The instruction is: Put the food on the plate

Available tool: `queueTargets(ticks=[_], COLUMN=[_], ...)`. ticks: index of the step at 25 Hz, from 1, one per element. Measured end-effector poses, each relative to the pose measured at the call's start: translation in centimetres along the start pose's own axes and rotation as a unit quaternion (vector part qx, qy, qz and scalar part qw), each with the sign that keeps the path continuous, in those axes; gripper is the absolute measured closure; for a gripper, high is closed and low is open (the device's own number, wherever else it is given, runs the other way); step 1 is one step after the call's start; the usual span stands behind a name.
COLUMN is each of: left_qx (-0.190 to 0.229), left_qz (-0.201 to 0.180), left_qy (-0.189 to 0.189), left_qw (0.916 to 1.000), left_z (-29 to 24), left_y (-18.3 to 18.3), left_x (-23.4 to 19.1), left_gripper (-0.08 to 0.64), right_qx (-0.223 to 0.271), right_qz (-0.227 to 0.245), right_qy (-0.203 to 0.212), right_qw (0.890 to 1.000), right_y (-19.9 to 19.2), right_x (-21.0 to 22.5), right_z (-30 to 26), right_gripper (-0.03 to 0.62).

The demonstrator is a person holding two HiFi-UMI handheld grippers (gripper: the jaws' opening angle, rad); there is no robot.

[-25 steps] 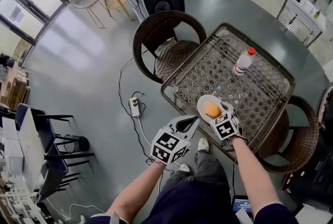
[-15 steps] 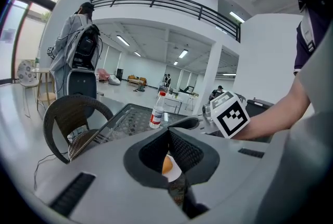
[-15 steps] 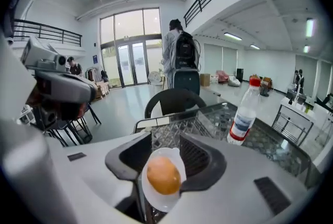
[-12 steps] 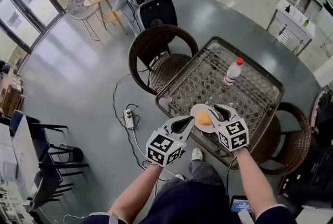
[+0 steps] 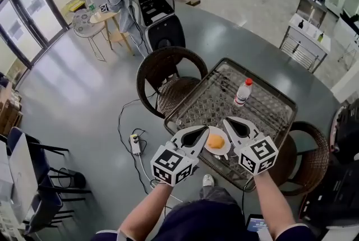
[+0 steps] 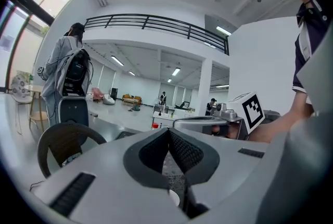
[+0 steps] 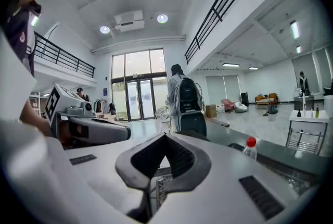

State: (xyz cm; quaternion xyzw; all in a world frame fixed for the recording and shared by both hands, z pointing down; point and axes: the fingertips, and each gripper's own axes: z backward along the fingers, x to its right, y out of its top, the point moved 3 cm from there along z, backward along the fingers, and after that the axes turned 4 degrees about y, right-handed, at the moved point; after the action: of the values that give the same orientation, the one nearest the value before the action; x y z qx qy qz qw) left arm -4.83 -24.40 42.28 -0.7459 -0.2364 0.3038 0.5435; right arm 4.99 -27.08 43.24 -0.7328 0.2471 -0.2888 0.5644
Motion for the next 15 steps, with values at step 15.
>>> queueTargets(ticks=[15], left_qx=[0.038], left_qz=[-0.010], left_qy=[-0.010], left_qw=[0.9992], left_z=[1.1], left_y=[4.2], left_x=[1.6], left_gripper=[0.552], right_qx=[0.090], right_qz=[0.034], right_qy=[0.020], right_qw=[0.995], right_y=[6.9], right_x=[-2.9], right_z=[3.1], right_gripper=[0.589])
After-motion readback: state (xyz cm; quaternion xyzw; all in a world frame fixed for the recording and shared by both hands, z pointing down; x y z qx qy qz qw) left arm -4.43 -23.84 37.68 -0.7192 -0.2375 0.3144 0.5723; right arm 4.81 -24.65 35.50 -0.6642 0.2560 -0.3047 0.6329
